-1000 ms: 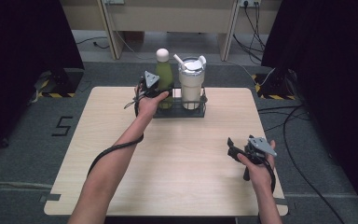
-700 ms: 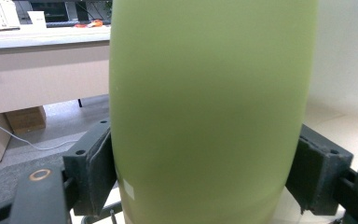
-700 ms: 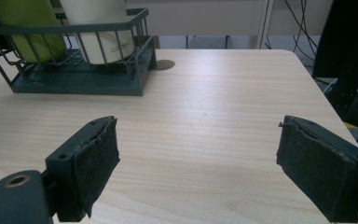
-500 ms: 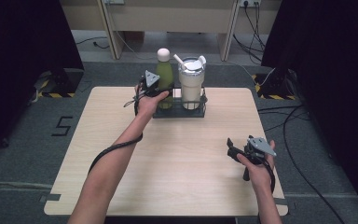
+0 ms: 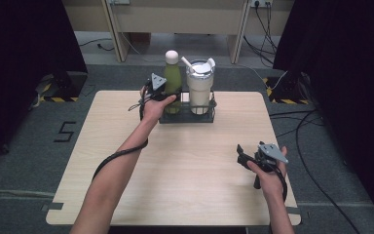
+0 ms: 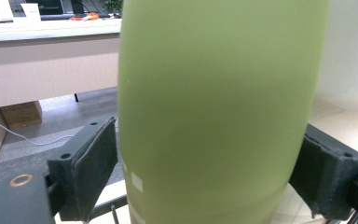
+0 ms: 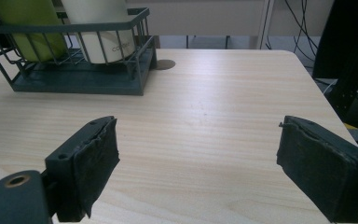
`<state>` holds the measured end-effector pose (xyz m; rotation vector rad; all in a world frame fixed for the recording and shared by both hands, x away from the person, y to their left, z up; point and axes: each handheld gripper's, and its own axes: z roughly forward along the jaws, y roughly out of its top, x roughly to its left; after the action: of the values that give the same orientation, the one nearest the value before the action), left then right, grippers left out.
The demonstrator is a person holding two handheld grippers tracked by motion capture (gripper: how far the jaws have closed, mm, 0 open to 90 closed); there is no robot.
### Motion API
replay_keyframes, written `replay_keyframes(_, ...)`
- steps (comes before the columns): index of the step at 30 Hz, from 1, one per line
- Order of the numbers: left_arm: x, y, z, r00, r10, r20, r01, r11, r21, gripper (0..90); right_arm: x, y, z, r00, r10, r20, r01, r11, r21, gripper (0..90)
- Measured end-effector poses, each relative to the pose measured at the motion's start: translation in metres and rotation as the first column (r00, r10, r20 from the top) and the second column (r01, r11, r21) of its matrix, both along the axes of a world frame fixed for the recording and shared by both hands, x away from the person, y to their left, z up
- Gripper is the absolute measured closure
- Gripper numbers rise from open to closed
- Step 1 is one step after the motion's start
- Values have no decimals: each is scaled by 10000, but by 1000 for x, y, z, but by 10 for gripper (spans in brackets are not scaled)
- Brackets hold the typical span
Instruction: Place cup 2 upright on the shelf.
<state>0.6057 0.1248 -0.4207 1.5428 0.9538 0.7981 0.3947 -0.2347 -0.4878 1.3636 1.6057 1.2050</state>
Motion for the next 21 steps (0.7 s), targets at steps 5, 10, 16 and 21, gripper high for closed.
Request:
replay_keyframes(5, -3, 2, -1, 10000, -3, 21, 2, 9999, 113, 117, 0, 0, 0, 10000, 4, 17, -4, 10000, -41, 123)
replay_keyframes(10, -7, 4, 1, 10000, -35, 61, 36, 10000, -41, 88, 0, 1, 0, 10000, 10, 7, -10, 10000, -49, 123)
replay_keyframes(16, -13, 8, 2, 9999, -8, 152, 5, 9999, 154, 81, 0, 1, 0, 10000, 27, 26, -26, 10000, -74, 123)
replay_keyframes(21, -18, 12, 3, 9996, 26, 273, -30, 9999, 126, 83, 0, 2, 0, 10000, 46, -6, -46, 9999, -89, 123)
